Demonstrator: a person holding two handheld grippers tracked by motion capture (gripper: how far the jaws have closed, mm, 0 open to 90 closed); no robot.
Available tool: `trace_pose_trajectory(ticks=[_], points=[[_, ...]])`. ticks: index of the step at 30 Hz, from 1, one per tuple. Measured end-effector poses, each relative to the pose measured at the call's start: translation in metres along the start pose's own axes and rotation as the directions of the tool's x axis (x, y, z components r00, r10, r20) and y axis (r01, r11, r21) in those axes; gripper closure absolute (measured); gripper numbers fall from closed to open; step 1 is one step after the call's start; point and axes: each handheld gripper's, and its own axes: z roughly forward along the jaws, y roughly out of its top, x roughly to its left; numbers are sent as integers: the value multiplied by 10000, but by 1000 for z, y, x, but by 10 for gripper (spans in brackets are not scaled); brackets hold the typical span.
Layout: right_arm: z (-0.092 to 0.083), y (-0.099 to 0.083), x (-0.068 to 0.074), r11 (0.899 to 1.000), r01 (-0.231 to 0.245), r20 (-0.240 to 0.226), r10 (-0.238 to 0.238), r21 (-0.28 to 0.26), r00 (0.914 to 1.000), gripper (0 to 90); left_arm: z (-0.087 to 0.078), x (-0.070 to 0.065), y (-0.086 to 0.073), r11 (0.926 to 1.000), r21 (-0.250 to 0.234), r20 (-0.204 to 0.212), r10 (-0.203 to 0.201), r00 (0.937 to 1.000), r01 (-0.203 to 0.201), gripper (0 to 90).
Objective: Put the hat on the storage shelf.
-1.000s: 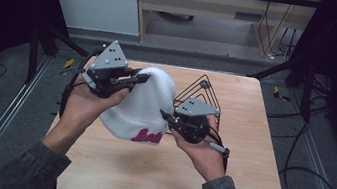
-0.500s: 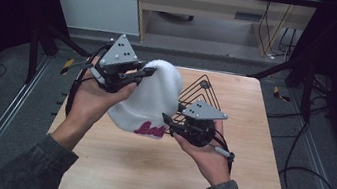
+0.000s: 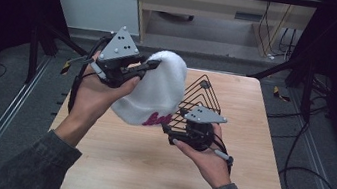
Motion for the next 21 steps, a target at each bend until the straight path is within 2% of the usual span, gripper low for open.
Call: trace_pose_trajectory(ticks=[2, 3, 5, 6, 7, 9, 13, 17, 21], points=[[1, 1, -1, 10000, -37, -33, 37, 61, 10000, 228, 0, -1, 1, 10000, -65, -9, -9, 10000, 9, 829], [1, 1, -5, 9998, -192, -320, 194, 48, 9993, 226, 0, -1, 1, 9999, -122, 71, -30, 10000, 31, 829], [2, 2, -7, 9997, -215, -441, 217, 65, 9988, 225, 0, -2, 1, 9999, -124, 85, 35, 10000, -34, 829], [2, 2, -9, 9996, -268, -695, 270, 34, 9972, 332, 2, -3, 1, 9999, -112, 139, 53, 9999, -52, 829], [3, 2, -10, 9996, -279, -750, 280, 31, 9968, 396, 3, -4, 1, 9999, -116, 122, 59, 9999, -58, 829], [4, 2, -11, 9996, -264, -885, 267, 43, 9957, 612, 5, -4, 2, 9999, -164, 172, 19, 9999, -16, 830], [8, 4, -11, 9999, -59, -1018, 74, 150, 9948, 829, 7, -5, 3, 9995, -302, 171, -50, 9998, 55, 830], [6, 12, -10, 9992, 338, -762, -322, 195, 9966, 859, 9, 0, 4, 9993, -342, 136, -174, 9998, 179, 829], [-4, 23, -19, 9968, 688, -237, -679, 398, 9974, 862, 12, 7, 6, 9986, -418, 76, -326, 9994, 329, 829]])
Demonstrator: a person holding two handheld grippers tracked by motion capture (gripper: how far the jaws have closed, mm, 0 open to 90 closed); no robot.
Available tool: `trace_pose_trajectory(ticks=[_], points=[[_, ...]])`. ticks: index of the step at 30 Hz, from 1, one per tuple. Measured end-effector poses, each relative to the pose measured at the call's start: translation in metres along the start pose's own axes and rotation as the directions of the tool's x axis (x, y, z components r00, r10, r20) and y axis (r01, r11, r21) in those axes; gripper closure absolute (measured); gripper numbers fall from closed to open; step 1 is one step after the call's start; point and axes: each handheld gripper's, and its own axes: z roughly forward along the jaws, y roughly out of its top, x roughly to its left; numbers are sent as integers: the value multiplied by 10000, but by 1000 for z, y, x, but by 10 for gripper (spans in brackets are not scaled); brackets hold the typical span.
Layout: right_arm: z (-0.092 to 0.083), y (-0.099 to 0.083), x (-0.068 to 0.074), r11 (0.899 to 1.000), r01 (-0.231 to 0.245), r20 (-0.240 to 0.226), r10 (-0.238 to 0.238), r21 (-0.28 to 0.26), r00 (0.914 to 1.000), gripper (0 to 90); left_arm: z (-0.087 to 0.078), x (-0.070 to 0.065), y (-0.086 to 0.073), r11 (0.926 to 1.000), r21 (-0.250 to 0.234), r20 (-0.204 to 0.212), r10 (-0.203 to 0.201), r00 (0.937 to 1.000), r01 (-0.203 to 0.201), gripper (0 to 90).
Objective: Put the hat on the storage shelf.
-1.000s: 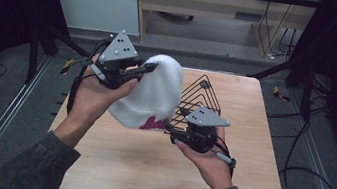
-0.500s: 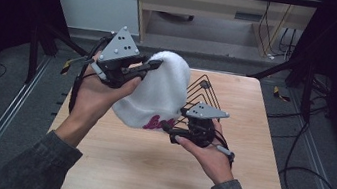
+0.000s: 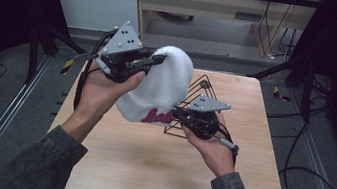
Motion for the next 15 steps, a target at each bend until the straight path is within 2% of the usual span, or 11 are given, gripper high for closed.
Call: trace_pose_trajectory(ticks=[4, 9, 15], points=[[-13, 8, -14, 9998, 197, 385, -200, 95, 9991, 863, 7, 2, 5, 9992, -364, 7, -165, 9999, 165, 828], [-26, 17, -30, 9998, 186, 809, -189, 47, 9965, 864, 17, 3, 11, 9970, -671, 98, -373, 9993, 379, 828], [-29, 20, -48, 9990, 238, 1323, -284, 367, 9908, 864, 35, 11, 13, 9977, -549, 188, -389, 9991, 398, 828]])
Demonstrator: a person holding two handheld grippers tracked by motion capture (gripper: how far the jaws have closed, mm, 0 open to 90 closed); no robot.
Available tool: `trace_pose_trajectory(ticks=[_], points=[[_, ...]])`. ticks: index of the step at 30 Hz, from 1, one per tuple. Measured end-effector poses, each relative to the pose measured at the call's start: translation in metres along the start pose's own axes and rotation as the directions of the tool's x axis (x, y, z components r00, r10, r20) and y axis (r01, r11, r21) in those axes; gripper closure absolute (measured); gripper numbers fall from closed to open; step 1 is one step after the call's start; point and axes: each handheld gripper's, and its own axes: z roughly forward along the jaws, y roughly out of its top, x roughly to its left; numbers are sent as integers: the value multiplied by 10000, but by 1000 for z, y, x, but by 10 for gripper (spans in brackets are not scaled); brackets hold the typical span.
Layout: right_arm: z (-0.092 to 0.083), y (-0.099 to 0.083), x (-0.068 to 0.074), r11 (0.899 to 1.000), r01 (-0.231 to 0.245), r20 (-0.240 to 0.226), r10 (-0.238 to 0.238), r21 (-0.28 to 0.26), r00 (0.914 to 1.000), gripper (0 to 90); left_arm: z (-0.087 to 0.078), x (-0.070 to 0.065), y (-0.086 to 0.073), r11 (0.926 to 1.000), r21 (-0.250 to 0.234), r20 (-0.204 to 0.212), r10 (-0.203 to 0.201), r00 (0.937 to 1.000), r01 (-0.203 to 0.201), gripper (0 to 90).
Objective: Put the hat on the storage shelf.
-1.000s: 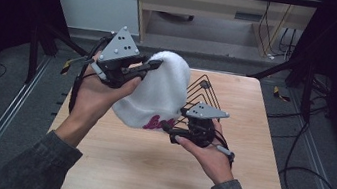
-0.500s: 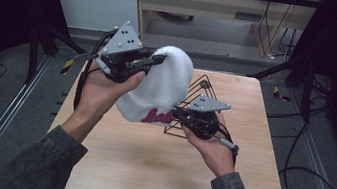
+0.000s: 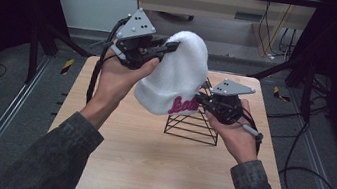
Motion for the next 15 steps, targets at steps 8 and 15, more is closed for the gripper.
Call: trace_pose_trajectory(ticks=[8, 15], points=[[-4, -2, -18, 9998, -17, 747, 0, 220, 9972, 864, 27, 9, -4, 9995, -287, 169, -137, 9998, 142, 828], [-5, -11, -35, 9987, -371, 1318, 321, 355, 9908, 865, 52, 14, -11, 9991, -309, 169, -298, 9994, 303, 828]])
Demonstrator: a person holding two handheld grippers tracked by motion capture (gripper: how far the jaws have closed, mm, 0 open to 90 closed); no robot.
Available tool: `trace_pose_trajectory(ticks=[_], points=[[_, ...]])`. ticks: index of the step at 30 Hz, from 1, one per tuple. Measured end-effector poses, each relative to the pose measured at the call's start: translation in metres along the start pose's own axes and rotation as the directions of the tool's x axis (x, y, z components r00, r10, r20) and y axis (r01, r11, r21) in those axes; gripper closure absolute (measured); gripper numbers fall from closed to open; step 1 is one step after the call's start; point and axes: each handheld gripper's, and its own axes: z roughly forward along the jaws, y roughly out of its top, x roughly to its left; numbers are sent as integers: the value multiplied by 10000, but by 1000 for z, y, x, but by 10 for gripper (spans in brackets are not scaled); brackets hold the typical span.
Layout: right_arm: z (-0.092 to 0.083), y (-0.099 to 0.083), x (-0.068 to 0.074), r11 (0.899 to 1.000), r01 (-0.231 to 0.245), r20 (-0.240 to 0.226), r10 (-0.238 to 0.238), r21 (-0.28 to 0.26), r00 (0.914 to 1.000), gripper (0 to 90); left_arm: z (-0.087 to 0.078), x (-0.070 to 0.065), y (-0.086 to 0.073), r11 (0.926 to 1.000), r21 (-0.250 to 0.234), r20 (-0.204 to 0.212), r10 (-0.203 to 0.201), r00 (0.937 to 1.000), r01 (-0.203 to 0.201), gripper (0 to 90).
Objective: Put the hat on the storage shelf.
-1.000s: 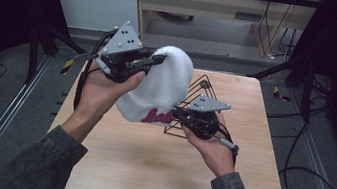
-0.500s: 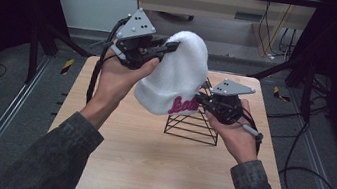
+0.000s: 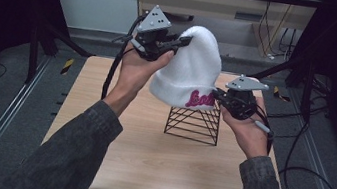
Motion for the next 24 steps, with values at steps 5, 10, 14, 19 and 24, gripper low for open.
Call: trace_pose_trajectory(ticks=[5, 10, 14, 19, 24], points=[[3, -6, -7, 9999, 16, 253, -20, 160, 9997, 865, 15, 5, -8, 9998, 76, 11, -177, 9998, 177, 828], [7, -11, -13, 9994, -180, 316, 171, 294, 9994, 864, 28, 5, -14, 9994, 232, -83, -261, 9996, 263, 828], [6, -19, -19, 9989, -172, 506, 150, 439, 9986, 865, 39, 1, -19, 9993, 216, -66, -299, 9995, 301, 828], [3, -29, -24, 9983, -301, 576, 273, 491, 9980, 864, 46, -7, -22, 9991, 420, 64, 13, 10000, -16, 828], [1, -37, -25, 9975, -445, 613, 412, 541, 9973, 864, 49, -11, -27, 9987, 485, 175, 159, 9997, -167, 828]])
